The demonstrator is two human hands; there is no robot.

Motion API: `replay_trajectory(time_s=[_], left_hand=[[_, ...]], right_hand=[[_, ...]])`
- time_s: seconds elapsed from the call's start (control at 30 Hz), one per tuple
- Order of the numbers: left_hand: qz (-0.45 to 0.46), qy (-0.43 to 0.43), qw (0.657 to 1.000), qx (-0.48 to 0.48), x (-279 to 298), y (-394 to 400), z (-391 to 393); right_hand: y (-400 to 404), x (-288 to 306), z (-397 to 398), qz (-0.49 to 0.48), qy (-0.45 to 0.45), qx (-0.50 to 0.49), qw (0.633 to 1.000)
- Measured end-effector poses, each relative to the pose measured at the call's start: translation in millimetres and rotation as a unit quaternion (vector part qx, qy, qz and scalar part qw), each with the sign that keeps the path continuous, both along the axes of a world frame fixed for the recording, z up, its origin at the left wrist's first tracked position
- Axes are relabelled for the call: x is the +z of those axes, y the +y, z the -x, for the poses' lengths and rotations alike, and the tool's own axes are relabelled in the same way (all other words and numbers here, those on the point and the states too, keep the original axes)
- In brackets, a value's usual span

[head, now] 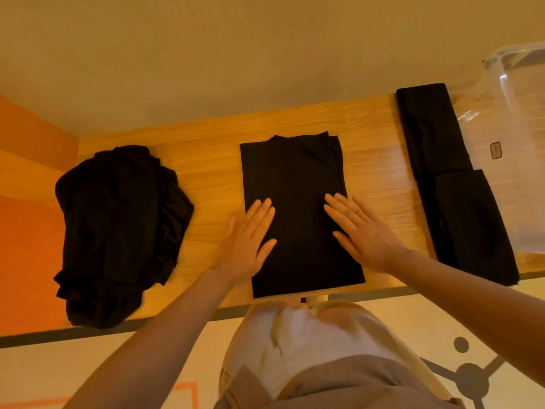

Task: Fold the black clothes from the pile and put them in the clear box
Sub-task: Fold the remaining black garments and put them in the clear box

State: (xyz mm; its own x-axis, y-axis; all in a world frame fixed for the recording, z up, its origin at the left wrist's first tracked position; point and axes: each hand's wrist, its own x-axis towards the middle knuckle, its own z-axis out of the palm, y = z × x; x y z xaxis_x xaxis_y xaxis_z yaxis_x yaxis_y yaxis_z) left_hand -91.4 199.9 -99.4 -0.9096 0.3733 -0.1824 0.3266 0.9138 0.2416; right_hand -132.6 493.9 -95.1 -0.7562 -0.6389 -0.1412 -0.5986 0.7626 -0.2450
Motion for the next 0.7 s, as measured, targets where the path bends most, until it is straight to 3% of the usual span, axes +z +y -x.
replay_trajectory(time_s=[0.13, 0.4, 0.5, 0.7], left_hand=[[0.016, 0.0, 0.998, -0.065, -6.6, 3.5, -52.4], [0.044, 0.007, 0.997, -0.07, -7.2, -8.0, -105.1], [0.061, 0.063, 0.993, -0.077, -10.2, -3.6, -109.1], [0.007, 0.171, 0.981, -0.092, -6.4, 6.4, -118.9]], right_hand=[[12.8, -3.7, -45.6, 0.002, -0.019, 0.074, 0.997], [34.9, -11.0, -82.8, -0.006, -0.006, 0.067, 0.998], [36.0, -17.1, -87.2, 0.009, 0.053, 0.081, 0.995], [39.9, -16.8, -98.5, 0.066, 0.12, 0.11, 0.984]])
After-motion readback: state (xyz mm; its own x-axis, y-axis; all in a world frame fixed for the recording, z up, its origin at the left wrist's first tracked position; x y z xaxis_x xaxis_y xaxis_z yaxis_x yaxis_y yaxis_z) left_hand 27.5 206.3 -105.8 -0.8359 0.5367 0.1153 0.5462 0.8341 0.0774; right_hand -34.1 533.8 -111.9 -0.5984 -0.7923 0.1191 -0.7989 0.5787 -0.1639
